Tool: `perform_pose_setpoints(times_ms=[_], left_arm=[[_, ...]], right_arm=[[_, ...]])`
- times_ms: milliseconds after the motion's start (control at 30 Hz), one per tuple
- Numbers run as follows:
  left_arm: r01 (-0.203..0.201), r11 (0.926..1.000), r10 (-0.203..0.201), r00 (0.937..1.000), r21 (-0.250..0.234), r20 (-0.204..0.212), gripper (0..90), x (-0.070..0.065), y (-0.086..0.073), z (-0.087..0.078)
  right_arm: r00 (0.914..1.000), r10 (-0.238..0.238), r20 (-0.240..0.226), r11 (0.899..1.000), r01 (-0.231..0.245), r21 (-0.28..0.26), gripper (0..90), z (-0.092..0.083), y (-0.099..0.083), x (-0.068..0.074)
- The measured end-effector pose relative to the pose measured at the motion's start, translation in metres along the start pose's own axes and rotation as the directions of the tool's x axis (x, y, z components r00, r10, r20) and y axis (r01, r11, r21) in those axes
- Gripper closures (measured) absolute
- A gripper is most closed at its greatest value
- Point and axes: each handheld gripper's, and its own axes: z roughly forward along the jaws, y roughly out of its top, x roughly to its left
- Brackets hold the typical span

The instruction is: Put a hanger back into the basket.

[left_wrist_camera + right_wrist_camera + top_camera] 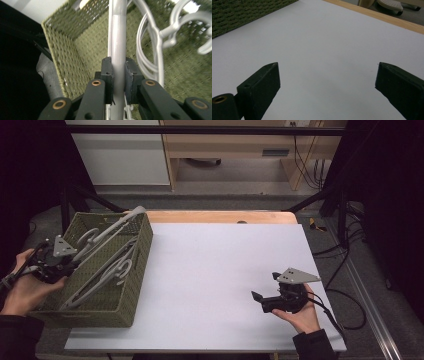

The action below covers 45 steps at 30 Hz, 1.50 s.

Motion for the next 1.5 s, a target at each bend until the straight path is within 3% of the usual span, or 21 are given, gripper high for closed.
perform_pose_setpoints(times_ms=[367,500,600,800,867,933,967,1067,1133,1167,1233,1267,1300,1333,1367,1400,1433,1500], left_arm=[[0.017,0.9995,-0.017,0.9997,0.027,0.017,79.6,-0.005,-0.012,0.019],[0.023,0.9981,-0.025,0.9991,0.057,0.033,79.5,-0.011,-0.017,0.034],[-0.002,0.9971,0.001,0.9998,0.077,0.018,79.4,-0.022,-0.02,0.052],[0.002,0.9939,-0.004,0.9998,0.11,0.02,79.2,-0.029,-0.025,0.067],[0.009,0.9945,-0.012,0.9997,0.105,0.022,78.3,-0.03,-0.024,0.065],[0.03,0.9971,-0.035,0.9969,0.07,0.071,70.8,-0.03,-0.023,0.061],[0.03,0.9971,-0.035,0.9969,0.07,0.071,68.4,-0.03,-0.023,0.061],[0.076,0.997,-0.074,0.9925,-0.014,0.097,62.8,-0.032,-0.022,0.048],[0.112,0.9913,-0.103,0.9876,-0.069,0.118,57.9,-0.033,-0.02,0.039],[0.112,0.9913,-0.103,0.9876,-0.069,0.118,55.2,-0.033,-0.02,0.039],[0.13,0.983,-0.112,0.9842,-0.13,0.137,52.6,-0.036,-0.018,0.029],[0.154,0.9701,-0.127,0.9808,-0.188,0.148,46.4,-0.04,-0.016,0.02],[0.17,0.9622,-0.135,0.9765,-0.213,0.168,44.0,-0.043,-0.015,0.016],[0.17,0.9622,-0.135,0.9765,-0.213,0.168,40.7,-0.043,-0.015,0.016],[0.198,0.9412,-0.147,0.9694,-0.274,0.197,37.2,-0.048,-0.013,0.008],[0.198,0.9412,-0.147,0.9694,-0.274,0.197,35.3,-0.048,-0.013,0.008],[0.219,0.9247,-0.152,0.9622,-0.311,0.226,35.3,-0.052,-0.011,0.004],[0.236,0.9044,-0.15,0.9558,-0.356,0.253,30.4,-0.059,-0.009,-0.002]], right_arm=[[1.0,-0.003,-0.002,1.0,0.003,0.003,6.3,0.0,0.0,0.0],[1.0,-0.008,-0.002,1.0,0.008,0.004,6.3,0.001,0.0,0.0],[0.9999,-0.011,-0.003,1.0,0.011,0.005,6.2,0.001,0.0,0.0],[0.9999,-0.014,-0.004,1.0,0.014,0.003,6.2,0.001,0.0,-0.001],[1.0,-0.008,-0.002,1.0,0.008,0.006,6.2,0.001,-0.001,0.0],[1.0,-0.007,-0.003,1.0,0.007,0.006,6.1,0.002,-0.001,0.001],[1.0,-0.007,-0.003,1.0,0.007,0.006,6.1,0.002,-0.001,0.001],[1.0,-0.004,0.0,1.0,0.004,0.001,6.1,0.0,0.0,0.0],[1.0,0.0,0.003,1.0,0.0,-0.001,6.0,0.0,0.0,0.0],[1.0,-0.002,0.003,1.0,0.003,-0.003,6.1,0.0,0.0,0.0],[1.0,-0.002,0.002,1.0,0.002,-0.006,6.0,0.0,0.0,0.0],[1.0,-0.002,0.004,1.0,0.002,-0.009,6.1,-0.001,0.0,0.0],[1.0,-0.006,0.005,1.0,0.006,-0.014,6.0,0.0,0.0,-0.001],[1.0,-0.006,0.005,1.0,0.006,-0.014,6.0,0.0,0.0,-0.001],[1.0,-0.004,0.005,1.0,0.004,-0.015,6.0,-0.001,0.0,0.0],[1.0,-0.004,0.005,1.0,0.004,-0.015,6.0,-0.001,0.0,0.0],[1.0,-0.004,0.008,1.0,0.004,-0.02,6.0,-0.001,0.0,0.0],[1.0,-0.003,0.008,1.0,0.003,-0.028,5.9,-0.002,0.0,-0.001]])
